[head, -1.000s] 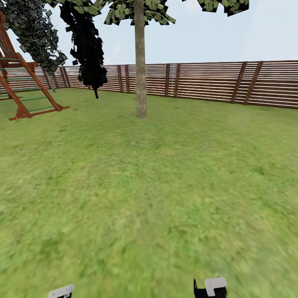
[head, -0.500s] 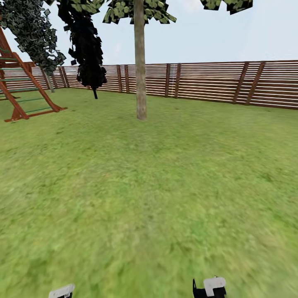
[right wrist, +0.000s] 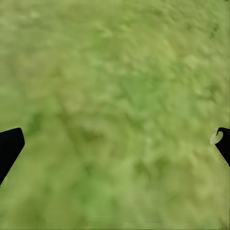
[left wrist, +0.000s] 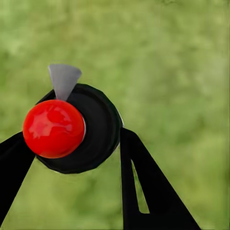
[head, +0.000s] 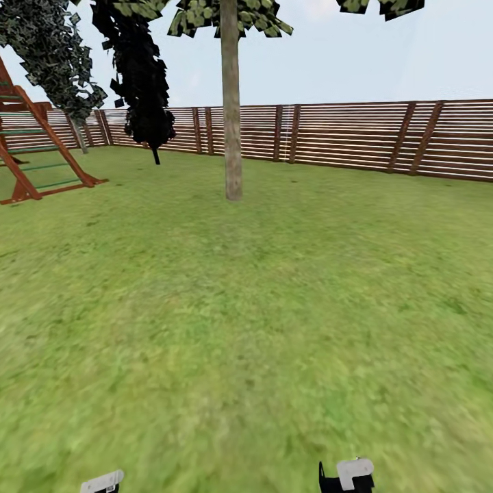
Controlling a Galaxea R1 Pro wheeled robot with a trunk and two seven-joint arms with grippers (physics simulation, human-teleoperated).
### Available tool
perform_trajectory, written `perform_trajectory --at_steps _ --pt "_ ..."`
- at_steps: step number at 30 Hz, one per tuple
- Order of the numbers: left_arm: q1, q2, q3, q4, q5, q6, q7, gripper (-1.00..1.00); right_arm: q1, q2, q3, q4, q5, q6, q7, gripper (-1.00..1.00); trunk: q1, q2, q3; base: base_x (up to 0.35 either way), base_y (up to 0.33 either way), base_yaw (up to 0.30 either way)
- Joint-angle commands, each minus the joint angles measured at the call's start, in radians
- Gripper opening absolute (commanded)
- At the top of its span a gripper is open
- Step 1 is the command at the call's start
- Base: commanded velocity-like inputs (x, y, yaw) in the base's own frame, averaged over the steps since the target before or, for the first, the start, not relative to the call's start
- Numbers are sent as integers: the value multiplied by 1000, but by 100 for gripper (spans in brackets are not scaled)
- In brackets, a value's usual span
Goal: In the garden, pick up the pesticide atomizer on the floor and spray pesticide onto both trees until each tree trunk is fully covered.
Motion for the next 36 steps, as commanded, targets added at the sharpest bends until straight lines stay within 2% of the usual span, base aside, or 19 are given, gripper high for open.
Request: perform_trajectory --at_steps 1,36 --pt "-1 0 5 1 1 -3 -5 -100 -1 1 -4 1 10 -1 -8 100 0 0 -1 340 0 0" --pt "-1 0 5 1 2 -3 -5 -100 -1 2 -4 1 10 -1 -7 100 0 0 -1 340 0 0"
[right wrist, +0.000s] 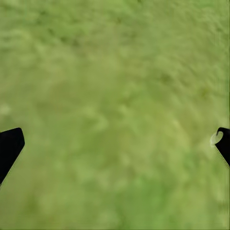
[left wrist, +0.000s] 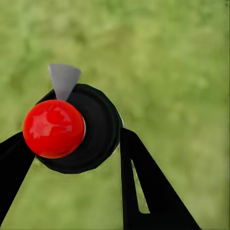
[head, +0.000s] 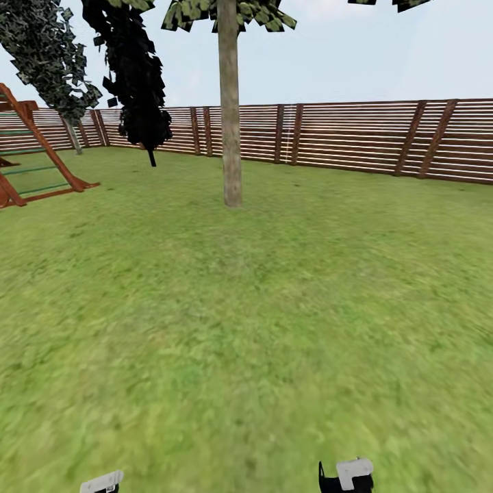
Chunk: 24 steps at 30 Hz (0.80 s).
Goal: In the garden, pick up the pesticide atomizer on the floor and spray pesticide onto both trees until each tree trunk is fully covered.
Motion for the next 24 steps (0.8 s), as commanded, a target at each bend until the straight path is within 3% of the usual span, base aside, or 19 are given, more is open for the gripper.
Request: perform_trajectory --at_steps 1,24 --pt "-1 0 5 1 1 -3 -5 -100 -1 0 -4 1 10 -1 -8 100 0 0 -1 340 0 0" --pt "-1 0 5 1 1 -3 -5 -100 -1 0 -4 1 11 -1 -8 100 0 0 -1 340 0 0"
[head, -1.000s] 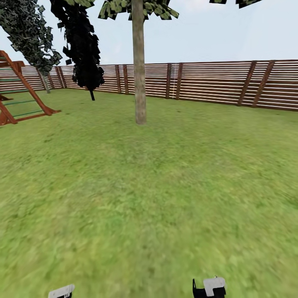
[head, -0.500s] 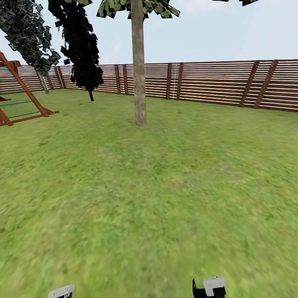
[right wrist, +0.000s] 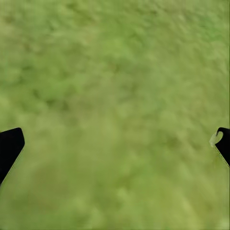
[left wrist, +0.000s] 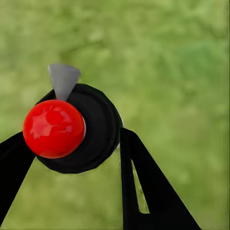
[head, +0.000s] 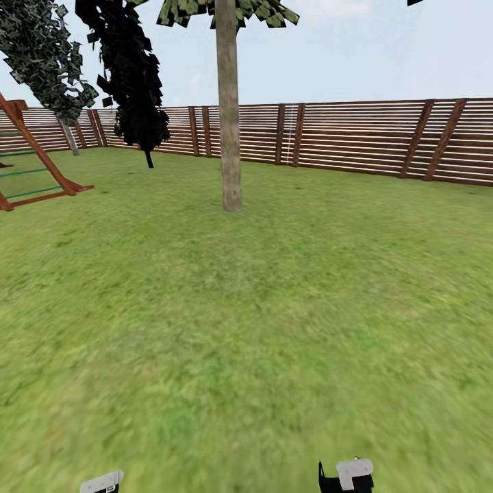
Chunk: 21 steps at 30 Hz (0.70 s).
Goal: In the garden, pick up the pesticide atomizer on the floor and spray pesticide onto both trees until each tree trunk is fully covered.
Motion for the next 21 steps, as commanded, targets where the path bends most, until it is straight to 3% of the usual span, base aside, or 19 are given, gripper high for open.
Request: perform_trajectory --at_steps 1,21 --pt "-1 0 5 1 1 -3 -5 -100 -1 0 -4 1 11 -1 -8 100 0 0 -1 340 0 0" --pt "-1 0 5 1 1 -3 -5 -100 -1 0 -4 1 11 -1 -8 100 0 0 -1 340 0 0"
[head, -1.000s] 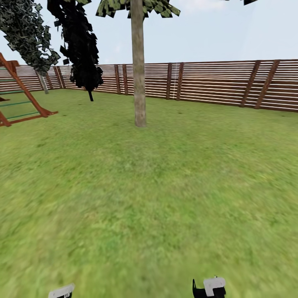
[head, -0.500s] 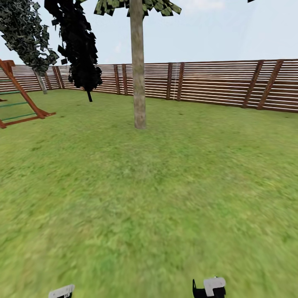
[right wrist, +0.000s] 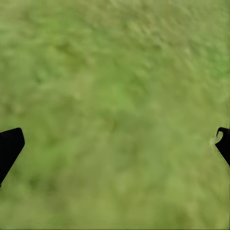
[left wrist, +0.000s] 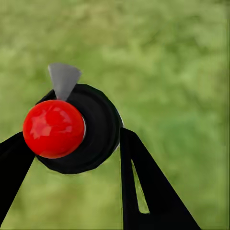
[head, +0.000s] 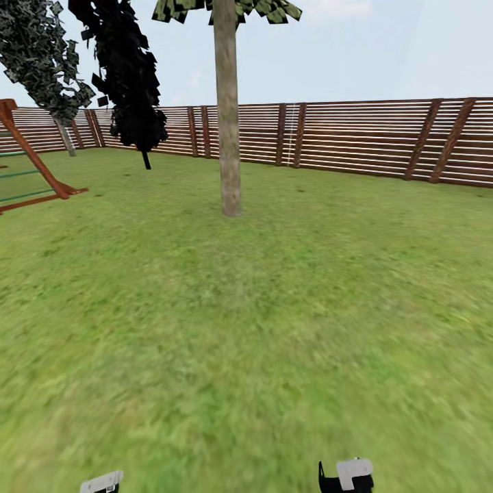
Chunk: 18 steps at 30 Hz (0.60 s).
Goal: In the garden, pick up the pesticide atomizer on the floor and spray pesticide onto both trees until each tree trunk is fully covered.
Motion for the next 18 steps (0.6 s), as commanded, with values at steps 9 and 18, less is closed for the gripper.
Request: perform_trajectory --at_steps 9,18 --pt "-1 0 5 1 1 -3 -5 -100 -1 0 -4 1 11 -1 -8 100 0 0 -1 340 0 0" --pt "-1 0 5 1 1 -3 -5 -100 -1 0 -4 1 11 -1 -8 100 0 0 -1 340 0 0"
